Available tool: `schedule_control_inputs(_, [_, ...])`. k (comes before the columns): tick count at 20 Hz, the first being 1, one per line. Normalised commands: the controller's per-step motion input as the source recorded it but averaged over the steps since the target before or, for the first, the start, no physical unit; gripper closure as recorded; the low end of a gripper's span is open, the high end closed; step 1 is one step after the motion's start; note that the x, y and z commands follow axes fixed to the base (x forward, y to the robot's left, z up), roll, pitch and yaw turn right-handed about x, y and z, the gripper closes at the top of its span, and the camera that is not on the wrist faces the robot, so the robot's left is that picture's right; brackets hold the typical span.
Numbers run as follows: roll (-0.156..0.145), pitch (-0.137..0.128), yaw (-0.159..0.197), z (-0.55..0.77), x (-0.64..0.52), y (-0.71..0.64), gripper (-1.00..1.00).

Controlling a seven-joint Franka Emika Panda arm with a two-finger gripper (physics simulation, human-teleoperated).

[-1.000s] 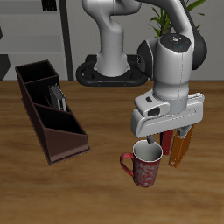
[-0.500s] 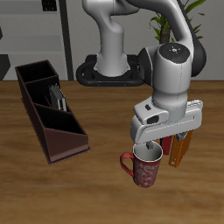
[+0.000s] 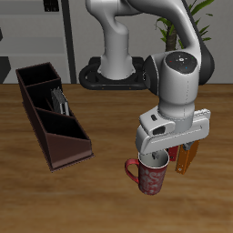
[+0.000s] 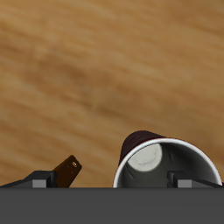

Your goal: Place the striped book into the right desk caddy's front compartment and place the red mug into the right desk caddy's right compartment

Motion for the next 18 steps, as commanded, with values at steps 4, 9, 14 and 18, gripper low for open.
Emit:
schedule_control_inputs(4, [0.001,0.015,-0.009,-0.11,0.01,0.0,-1.0])
schedule_control_inputs(9, [-0.007,0.023,-0.002,-0.15,0.06,-0.06,-1.0])
schedule_control_inputs(14, [0.0,0.02,0.006,-0.14,0.01,-0.03,-1.0])
schedule_control_inputs(18, [0.0,0.049,-0.016,-0.26,0.03,-0.05,-1.0])
